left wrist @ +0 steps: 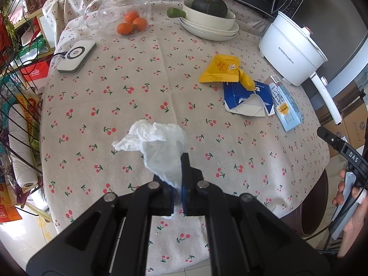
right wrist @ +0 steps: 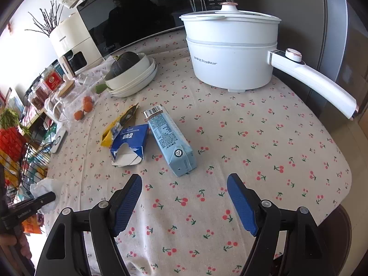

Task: Collect trash

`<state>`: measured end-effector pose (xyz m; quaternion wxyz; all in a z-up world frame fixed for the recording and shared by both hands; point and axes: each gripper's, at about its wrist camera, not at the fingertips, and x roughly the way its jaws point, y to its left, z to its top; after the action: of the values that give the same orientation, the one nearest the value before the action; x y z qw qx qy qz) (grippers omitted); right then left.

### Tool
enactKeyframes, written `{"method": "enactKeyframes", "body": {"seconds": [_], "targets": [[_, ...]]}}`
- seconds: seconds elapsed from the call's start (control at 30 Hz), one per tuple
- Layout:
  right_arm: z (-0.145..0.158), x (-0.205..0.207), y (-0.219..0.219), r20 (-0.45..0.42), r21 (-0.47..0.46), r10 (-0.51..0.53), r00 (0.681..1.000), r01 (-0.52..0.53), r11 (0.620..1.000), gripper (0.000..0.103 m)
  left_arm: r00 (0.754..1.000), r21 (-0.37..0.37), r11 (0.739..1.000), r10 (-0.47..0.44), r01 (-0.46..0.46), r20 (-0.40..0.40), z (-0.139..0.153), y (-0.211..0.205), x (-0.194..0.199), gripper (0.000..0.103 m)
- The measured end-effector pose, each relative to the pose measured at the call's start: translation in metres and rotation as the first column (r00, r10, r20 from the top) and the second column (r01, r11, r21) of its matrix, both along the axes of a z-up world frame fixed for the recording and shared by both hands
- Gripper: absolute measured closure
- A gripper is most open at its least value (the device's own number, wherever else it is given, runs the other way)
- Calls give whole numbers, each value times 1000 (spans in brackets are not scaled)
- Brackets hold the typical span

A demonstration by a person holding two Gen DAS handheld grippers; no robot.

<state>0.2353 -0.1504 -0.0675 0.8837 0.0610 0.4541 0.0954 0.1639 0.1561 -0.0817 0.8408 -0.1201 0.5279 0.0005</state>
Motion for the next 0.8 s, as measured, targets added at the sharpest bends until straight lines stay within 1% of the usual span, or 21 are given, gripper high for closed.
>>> {"method": "enactKeyframes", "body": {"seconds": [0.07,0.37,0.4,0.47,0.5,0.53,0.6,0.67,0.8], "targets": [[-6,7,6,-3,-24,2,1000,-2,1000,25,1000,2,1000,2,-2,-7,-2,0,1,98],[-32,35,29,-10,-75,26,1000,-27,997,25,1000,-9,1000,16,-17,-15,-4,5,5,98],[-35,38,31,-13,-80,31,999,-32,996,28,1000,-14,1000,20,-20,-15,-4,6,5,98],[-42,42,34,-22,-85,46,999,-48,995,44,1000,-17,1000,25,-25,-17,-5,8,5,98],[-45,43,35,-38,-85,57,998,-60,995,64,999,-18,999,27,-27,-18,-5,8,5,98],[-49,45,36,-57,-86,69,996,-73,994,75,999,-18,999,27,-28,-19,-5,8,5,98],[-48,43,35,-53,-84,60,997,-65,994,75,999,-19,999,26,-27,-19,-5,7,4,98],[-41,39,30,-54,-60,43,998,-46,997,75,1000,-20,1000,24,-24,-16,-4,6,3,98],[-18,26,17,-16,-37,23,1000,-23,999,76,1000,-33,999,19,-19,0,3,1,1,98]]}}
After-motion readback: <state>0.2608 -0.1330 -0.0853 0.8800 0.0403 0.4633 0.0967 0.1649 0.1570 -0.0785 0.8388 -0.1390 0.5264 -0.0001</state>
